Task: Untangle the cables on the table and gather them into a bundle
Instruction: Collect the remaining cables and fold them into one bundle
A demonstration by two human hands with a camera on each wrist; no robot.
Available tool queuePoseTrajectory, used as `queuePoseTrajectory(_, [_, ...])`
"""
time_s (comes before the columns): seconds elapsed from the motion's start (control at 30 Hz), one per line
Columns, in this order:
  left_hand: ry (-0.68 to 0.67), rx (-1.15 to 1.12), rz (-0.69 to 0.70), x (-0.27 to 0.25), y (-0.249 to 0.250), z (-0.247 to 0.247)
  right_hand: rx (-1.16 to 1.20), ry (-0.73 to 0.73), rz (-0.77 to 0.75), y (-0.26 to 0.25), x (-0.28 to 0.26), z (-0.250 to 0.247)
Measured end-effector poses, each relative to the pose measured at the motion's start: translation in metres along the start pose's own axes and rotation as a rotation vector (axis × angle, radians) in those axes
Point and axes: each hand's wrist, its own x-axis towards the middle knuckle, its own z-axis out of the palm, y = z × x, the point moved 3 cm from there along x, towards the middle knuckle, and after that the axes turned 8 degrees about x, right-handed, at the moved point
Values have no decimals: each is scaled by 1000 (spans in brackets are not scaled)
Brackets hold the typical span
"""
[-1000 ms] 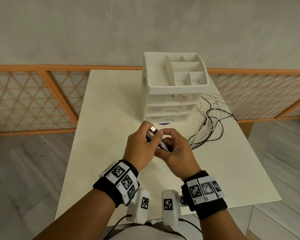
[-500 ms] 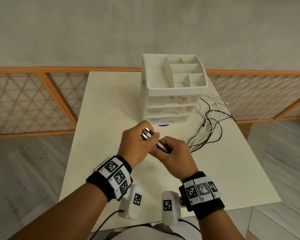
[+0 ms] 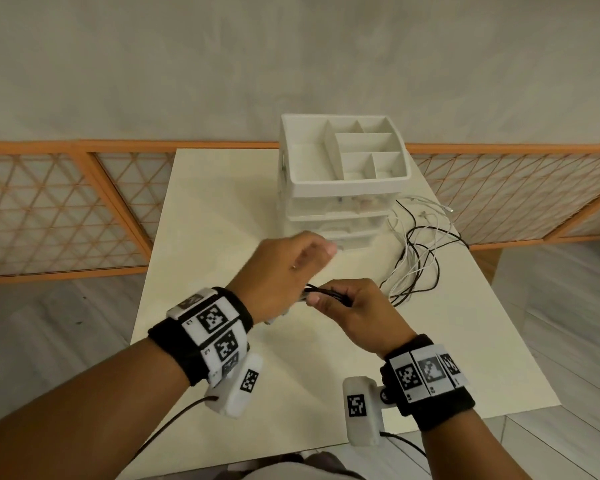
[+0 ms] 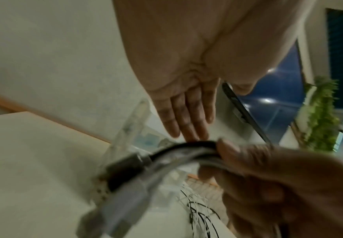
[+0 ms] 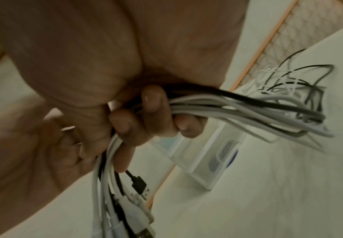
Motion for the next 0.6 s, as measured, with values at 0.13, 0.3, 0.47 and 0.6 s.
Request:
queuePoseTrajectory(0.13, [-94, 200, -37, 3, -1, 24, -42, 16, -162, -21, 6, 0])
queuePoseTrajectory(0.3, [-36, 45, -178, 10, -11, 11, 59, 126, -187, -23, 0, -15])
queuePoseTrajectory(0.47, [-250, -111, -278, 10, -16, 0, -111, 134, -331, -18, -5, -21])
queuePoseTrajectory(0.6, [-236, -25, -290, 10, -15, 1, -131, 123, -336, -16, -3, -17])
